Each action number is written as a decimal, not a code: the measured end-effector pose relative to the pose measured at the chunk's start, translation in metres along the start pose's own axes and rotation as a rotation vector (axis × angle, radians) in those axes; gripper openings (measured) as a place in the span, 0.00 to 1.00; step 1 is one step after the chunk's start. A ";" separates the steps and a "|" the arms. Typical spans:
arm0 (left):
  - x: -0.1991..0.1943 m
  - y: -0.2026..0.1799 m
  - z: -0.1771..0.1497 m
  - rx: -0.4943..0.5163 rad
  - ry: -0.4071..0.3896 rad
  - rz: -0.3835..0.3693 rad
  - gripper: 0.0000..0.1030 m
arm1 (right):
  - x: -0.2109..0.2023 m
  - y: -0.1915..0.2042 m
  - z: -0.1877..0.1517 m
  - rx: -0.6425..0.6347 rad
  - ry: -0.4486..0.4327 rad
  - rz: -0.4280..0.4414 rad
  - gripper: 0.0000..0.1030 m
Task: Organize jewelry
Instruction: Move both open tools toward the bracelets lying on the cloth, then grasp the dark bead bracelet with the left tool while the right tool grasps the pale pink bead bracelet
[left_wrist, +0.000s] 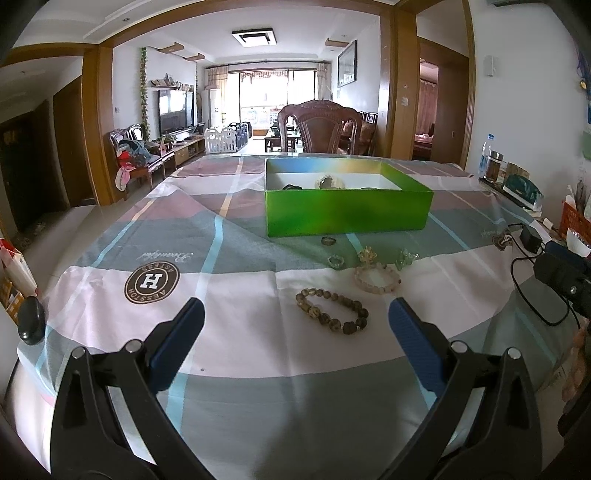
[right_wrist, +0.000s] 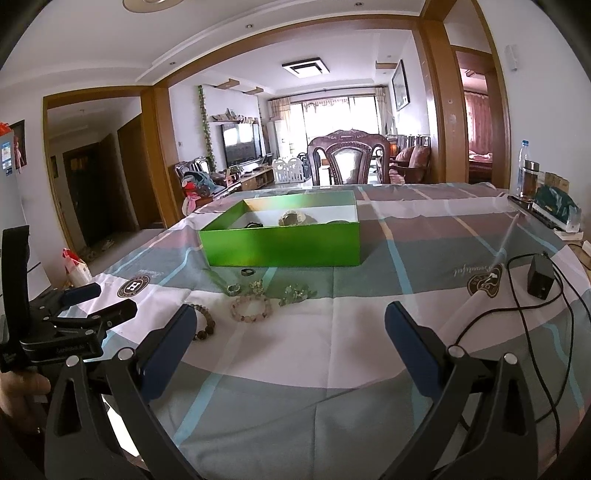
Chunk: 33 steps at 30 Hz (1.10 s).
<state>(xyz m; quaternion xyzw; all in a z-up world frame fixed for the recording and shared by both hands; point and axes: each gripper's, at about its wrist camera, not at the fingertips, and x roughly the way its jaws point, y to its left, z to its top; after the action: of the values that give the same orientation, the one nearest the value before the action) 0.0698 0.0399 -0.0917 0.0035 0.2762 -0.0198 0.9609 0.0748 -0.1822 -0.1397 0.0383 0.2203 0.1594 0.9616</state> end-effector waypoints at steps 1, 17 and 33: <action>0.000 0.000 0.000 0.000 0.001 -0.002 0.96 | 0.001 0.000 0.000 0.000 0.001 0.000 0.97; 0.014 0.006 -0.002 -0.009 0.030 -0.006 0.96 | 0.056 0.015 0.008 -0.096 0.185 0.112 0.87; 0.017 0.031 -0.003 -0.049 0.040 0.023 0.96 | 0.186 0.066 0.009 -0.371 0.553 0.275 0.24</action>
<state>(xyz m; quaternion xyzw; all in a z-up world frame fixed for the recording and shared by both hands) 0.0843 0.0699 -0.1035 -0.0163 0.2957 -0.0017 0.9552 0.2179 -0.0597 -0.1983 -0.1521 0.4324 0.3286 0.8258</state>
